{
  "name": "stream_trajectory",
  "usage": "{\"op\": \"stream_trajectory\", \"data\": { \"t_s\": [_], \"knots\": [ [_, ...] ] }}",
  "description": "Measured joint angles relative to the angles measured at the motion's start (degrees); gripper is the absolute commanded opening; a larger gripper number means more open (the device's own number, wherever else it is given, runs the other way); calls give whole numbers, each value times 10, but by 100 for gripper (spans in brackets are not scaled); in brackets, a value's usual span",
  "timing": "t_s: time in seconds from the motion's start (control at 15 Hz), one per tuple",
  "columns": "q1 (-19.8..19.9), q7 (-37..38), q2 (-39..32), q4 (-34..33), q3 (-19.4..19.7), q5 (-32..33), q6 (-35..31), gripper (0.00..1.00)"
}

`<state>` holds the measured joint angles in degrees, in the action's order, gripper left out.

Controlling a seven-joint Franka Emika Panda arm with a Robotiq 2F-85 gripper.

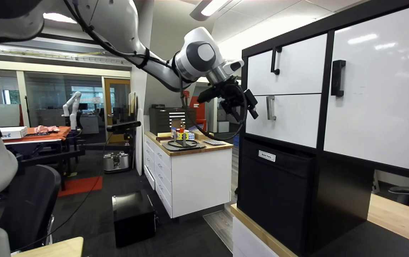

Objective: Close the bottom drawer on the left

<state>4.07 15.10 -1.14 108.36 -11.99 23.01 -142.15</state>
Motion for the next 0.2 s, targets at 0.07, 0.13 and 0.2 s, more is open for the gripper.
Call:
{"op": "stream_trajectory", "data": {
  "t_s": [0.07, 0.13, 0.2],
  "knots": [
    [-12, 0, 8, 1, 8, -2, 24, 100],
    [-20, 1, 14, 2, 13, -2, 47, 100],
    [-27, 2, 20, 3, 17, -2, 69, 100]
  ]
}}
